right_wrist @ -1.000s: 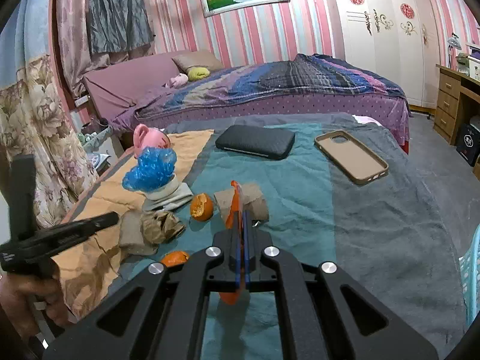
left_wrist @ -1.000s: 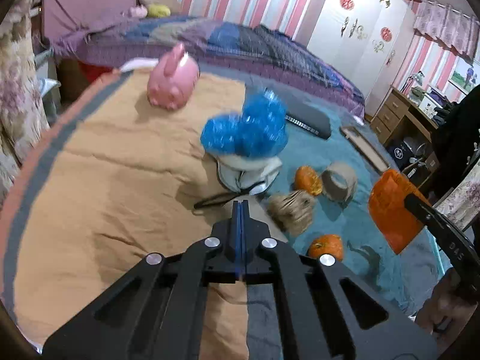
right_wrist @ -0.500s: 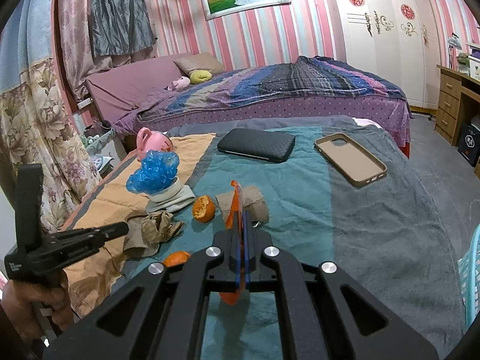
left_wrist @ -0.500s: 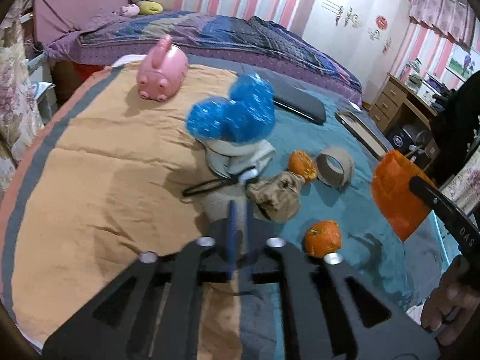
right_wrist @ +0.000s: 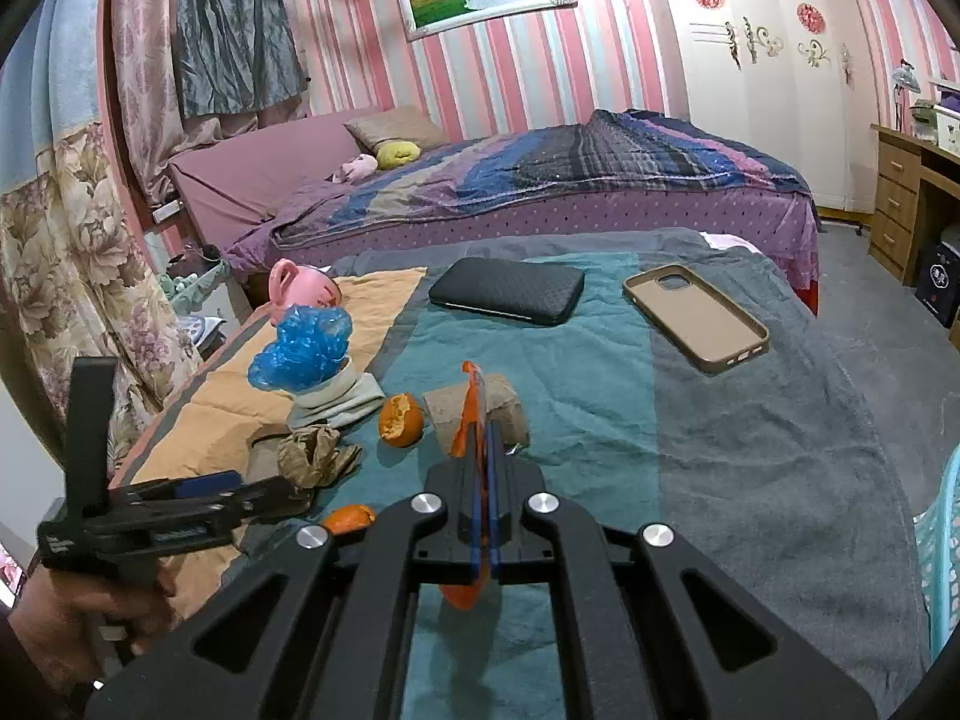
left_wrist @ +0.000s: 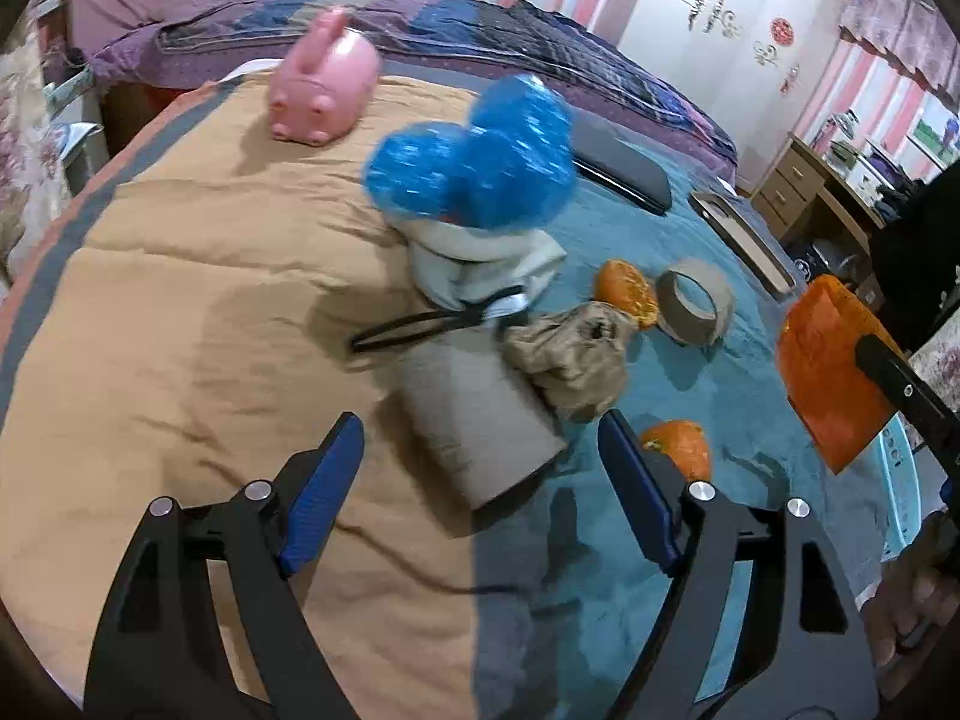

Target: Collect trash

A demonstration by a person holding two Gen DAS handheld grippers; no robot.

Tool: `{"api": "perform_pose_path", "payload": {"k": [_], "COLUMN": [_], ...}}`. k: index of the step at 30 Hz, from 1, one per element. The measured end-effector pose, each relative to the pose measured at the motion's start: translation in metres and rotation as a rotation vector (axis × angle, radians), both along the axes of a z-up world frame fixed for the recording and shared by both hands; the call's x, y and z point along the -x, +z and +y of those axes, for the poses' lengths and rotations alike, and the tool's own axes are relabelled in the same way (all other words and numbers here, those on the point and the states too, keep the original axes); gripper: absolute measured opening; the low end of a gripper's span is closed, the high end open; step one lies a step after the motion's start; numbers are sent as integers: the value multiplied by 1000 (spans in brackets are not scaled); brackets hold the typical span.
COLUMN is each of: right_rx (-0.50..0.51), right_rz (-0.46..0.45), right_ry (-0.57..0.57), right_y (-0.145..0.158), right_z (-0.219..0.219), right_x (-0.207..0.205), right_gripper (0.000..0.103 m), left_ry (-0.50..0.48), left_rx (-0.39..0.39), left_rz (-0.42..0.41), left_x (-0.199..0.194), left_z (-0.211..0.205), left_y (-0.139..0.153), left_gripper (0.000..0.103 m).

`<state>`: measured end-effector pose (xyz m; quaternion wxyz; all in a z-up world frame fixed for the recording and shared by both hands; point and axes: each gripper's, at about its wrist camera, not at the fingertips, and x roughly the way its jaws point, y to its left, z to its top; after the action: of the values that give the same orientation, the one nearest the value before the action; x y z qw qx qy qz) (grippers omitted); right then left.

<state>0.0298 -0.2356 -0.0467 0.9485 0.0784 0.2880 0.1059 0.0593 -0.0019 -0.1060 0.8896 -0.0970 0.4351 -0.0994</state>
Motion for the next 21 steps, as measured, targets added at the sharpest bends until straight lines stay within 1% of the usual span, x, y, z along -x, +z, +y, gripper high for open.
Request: {"api": "perform_pose_path", "payload": {"k": [1,2,3,4,6,8,9,12,16,19,21], "right_rx": [-1,-2,-1,-2,-7,-8,-9,-12,-12,-3,-1], "right_rz": [2,2,3,4,3,-1,-4,-3,2,-2,0], "right_ry": [0,1,0,-1,-1,-2,-3,-11,-2,9,14], "right_y": [0,1,0,0,2,3,4,4,3,3,2], "right_z": [-1,-2,-2,-2,-5,-9,-10,-14,-12,-8,-7], "right_x": [0,1,0,0,1,2,3,2,1,1,1], "right_gripper": [1,1,1,1,1,1,1,1,1,1,1], "left_ry": [-17,-23,-20,-19,-13,-5,0,13,21,9,0], "left_rx": [2,9,19,31,48,46,48,53,62,76,70], "left_rz": [6,12,10,7,-5,-21,-29,-37,-58,-96,-134], "left_x": [-3,-4,-6,-6,-4,0,2,6,10,17,23], "left_z": [-4,-6,-7,-6,-3,0,2,9,17,20,21], "left_y": [-2,-4,-4,-2,2,8,10,13,20,30,40], "left_gripper": [59,45,38,32,26,25,21,16,14,14,14]}}
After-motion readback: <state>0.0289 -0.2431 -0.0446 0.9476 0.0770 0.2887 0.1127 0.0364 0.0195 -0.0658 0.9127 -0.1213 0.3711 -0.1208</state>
